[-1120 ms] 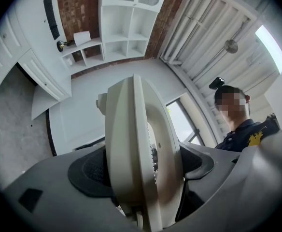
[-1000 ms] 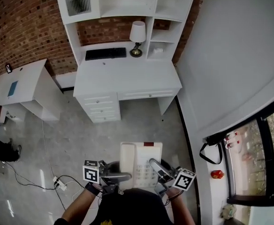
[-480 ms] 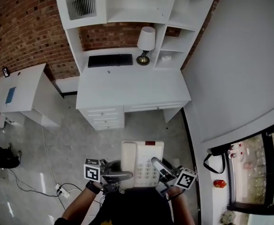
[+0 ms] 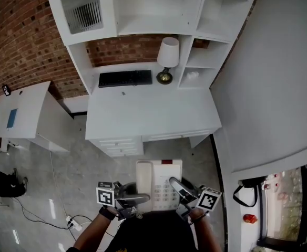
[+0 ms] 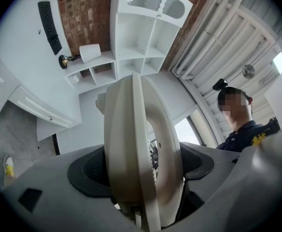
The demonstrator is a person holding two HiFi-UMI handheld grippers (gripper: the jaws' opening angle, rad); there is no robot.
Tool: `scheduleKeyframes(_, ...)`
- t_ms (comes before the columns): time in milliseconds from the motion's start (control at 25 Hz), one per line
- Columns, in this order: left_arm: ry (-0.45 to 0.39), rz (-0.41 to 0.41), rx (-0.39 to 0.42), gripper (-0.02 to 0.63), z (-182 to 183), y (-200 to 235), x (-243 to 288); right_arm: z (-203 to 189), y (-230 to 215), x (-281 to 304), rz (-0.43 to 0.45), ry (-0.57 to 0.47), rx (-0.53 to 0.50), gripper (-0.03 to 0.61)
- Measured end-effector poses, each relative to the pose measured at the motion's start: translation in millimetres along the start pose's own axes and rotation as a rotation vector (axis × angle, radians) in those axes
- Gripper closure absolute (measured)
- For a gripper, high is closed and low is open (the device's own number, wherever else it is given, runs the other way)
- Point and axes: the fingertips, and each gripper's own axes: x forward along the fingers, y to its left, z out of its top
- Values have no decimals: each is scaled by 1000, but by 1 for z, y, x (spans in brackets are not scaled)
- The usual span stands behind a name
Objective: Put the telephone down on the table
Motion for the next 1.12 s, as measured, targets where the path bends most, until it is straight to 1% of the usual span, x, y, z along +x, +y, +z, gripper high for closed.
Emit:
scheduleKeyframes(120,-13,21,11,192,39,23,13,36,-18,28,15,21,2,359)
scheduleKeyframes(360,-42,54,44,192,126,57,56,124,-43,80,65,50,7,360)
scheduleKeyframes(520,-78,74,81,192,185,78,91,186,-64,109,97,75,-4,360)
scheduleKeyframes(680,-84,111,80,192,221,104,116,231,-84,131,115,107,0,360)
scheduleKeyframes(800,-103,119,82,192,244,117,128,256,-93,146,127,122,-7,360)
scheduleKeyframes(880,-114,132,89,192,257,126,134,267,-104,155,136,126,6,360)
scheduleKeyframes(1000,-128,149,97,192,275,141,133,275,-118,173,156,133,42,362)
scheduleKeyframes(1120,-150,139,77,192,285,159,122,274,-129,194,137,163,30,362)
